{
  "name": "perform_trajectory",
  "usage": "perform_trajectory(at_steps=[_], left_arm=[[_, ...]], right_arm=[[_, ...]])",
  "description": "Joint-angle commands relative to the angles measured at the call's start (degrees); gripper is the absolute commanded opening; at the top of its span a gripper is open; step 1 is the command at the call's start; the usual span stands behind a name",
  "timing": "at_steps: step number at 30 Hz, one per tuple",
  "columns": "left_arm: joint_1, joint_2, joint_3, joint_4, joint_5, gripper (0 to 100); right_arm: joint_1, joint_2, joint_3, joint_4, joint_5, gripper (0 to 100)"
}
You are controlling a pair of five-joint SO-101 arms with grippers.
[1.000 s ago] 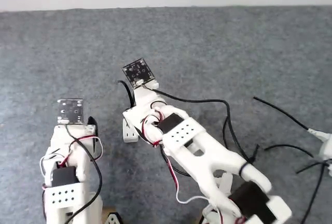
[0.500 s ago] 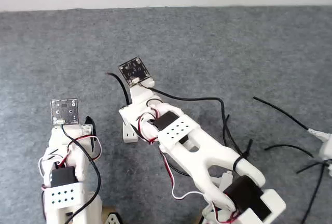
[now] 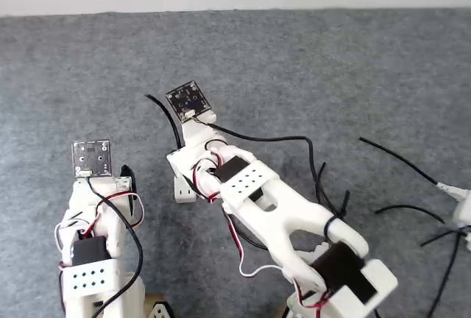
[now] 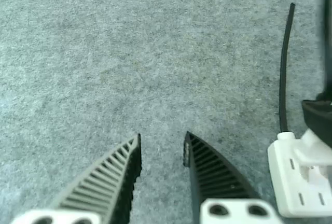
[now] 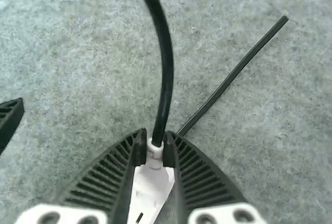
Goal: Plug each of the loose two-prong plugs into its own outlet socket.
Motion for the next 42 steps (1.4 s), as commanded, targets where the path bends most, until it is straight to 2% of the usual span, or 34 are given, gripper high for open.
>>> perform_trajectory(at_steps=[1,13,17,25,29,31,34,38,42], left_arm=[[-0.4,-0.9,-1.3,0.1,0.6,12],[-0.4,-0.9,-1.2,0.1,0.6,12],[-0.4,-0.9,-1.2,0.1,0.6,12],[-0.4,-0.9,-1.2,0.1,0.6,12],[-0.4,-0.8,-1.2,0.4,0.9,12],[-0.4,-0.5,-1.2,0.5,0.8,12],[-0.4,3.1,-2.4,0.4,0.7,12],[-0.4,14.9,-7.8,0.1,0.5,12],[-0.2,30.0,-15.1,0.0,-6.9,12]], right_arm=[[-0.4,0.2,-3.5,-2.1,0.9,0.8],[-0.3,0.2,-6.6,-1.7,0.1,0.8],[-0.3,0.4,-6.6,-2.0,-3.5,0.8],[-0.3,0.2,-6.2,-3.0,-3.1,0.8],[-0.5,-2.9,-7.6,6.0,3.3,0.8],[-0.8,-6.4,-7.8,9.7,3.2,0.8],[-0.8,-12.8,-6.7,13.1,3.6,0.8],[-1.0,-21.7,-3.1,15.4,6.0,0.8],[-1.0,-29.1,0.7,16.0,9.2,0.8]])
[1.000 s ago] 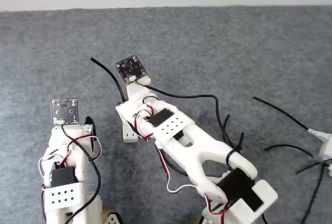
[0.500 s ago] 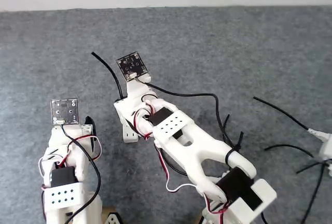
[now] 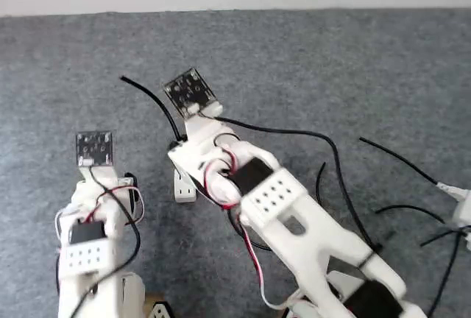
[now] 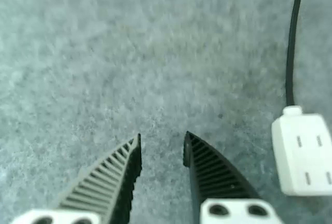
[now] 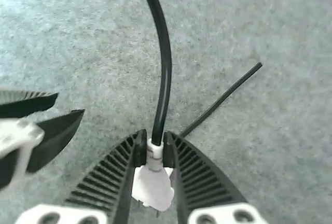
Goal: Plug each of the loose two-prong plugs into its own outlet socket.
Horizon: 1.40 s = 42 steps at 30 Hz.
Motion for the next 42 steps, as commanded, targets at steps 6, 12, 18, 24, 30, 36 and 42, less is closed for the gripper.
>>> perform_trajectory(at_steps=[6,12,18,24,30,36,42], left_arm=[[2.9,20.1,-12.7,1.9,-11.5,12],[3.3,16.8,-10.6,2.2,-15.5,12],[4.5,12.2,-7.4,2.2,-16.4,13],[5.8,4.6,-2.4,2.5,-20.4,13],[6.1,-6.0,2.3,5.6,-23.6,13],[7.7,-15.7,7.0,7.6,-24.8,13],[7.5,-24.4,10.2,7.4,-23.1,12]], right_arm=[[-3.8,-10.0,1.3,4.9,2.5,0.9],[-7.5,-9.9,2.6,4.9,2.5,0.9],[-8.1,-9.8,2.7,4.9,2.5,0.9],[-8.1,-9.8,2.8,4.9,2.5,0.9],[-8.1,-9.8,2.8,5.0,2.6,0.9],[-8.1,-9.8,2.8,5.6,4.0,0.9],[-8.0,-9.7,2.8,5.2,4.0,0.9]])
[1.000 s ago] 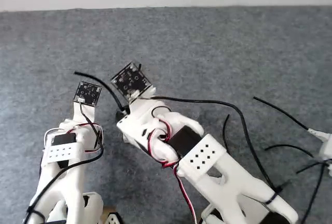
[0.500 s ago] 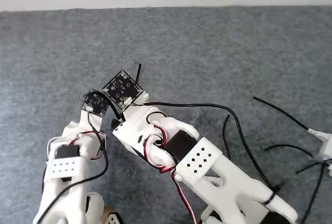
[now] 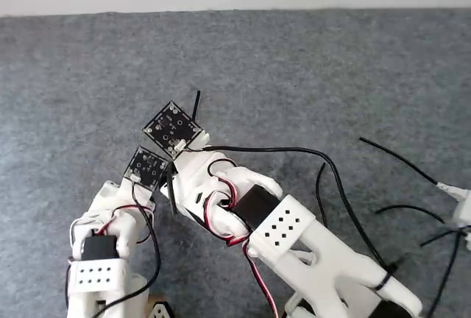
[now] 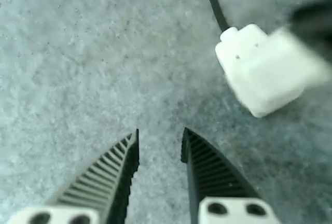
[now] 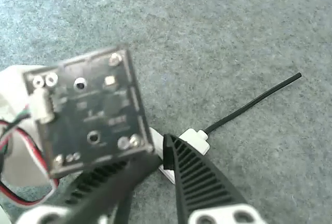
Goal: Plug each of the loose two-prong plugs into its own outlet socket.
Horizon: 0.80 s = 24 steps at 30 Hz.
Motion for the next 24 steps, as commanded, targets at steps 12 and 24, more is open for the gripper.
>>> perform_trajectory(at_steps=[12,24], left_arm=[[-11.0,-24.5,6.9,-5.8,19.6,12],[-17.6,-28.8,6.7,-4.5,24.8,12]], right_arm=[[3.4,9.7,-6.6,0.2,1.0,0.9],[5.8,22.1,-10.6,-5.0,2.7,0.9]])
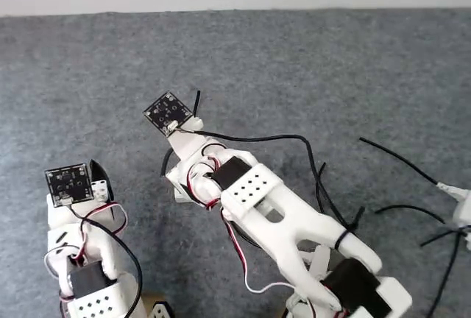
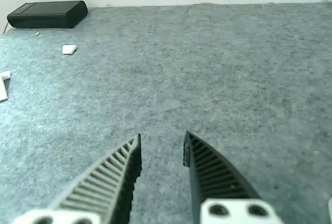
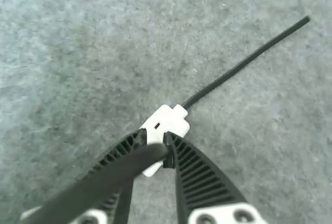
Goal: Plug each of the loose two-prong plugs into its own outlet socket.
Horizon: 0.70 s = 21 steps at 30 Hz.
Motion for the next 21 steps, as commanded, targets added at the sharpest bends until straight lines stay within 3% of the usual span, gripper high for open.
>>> perform_trajectory(at_steps=[1,21], left_arm=[[-0.3,-0.6,-0.9,-0.3,0.5,12],[-0.2,-0.5,-0.8,-0.3,0.5,12]], right_arm=[[0.6,0.7,-4.0,-2.7,1.4,0.9],[3.2,2.0,-4.0,-5.0,2.7,0.9]])
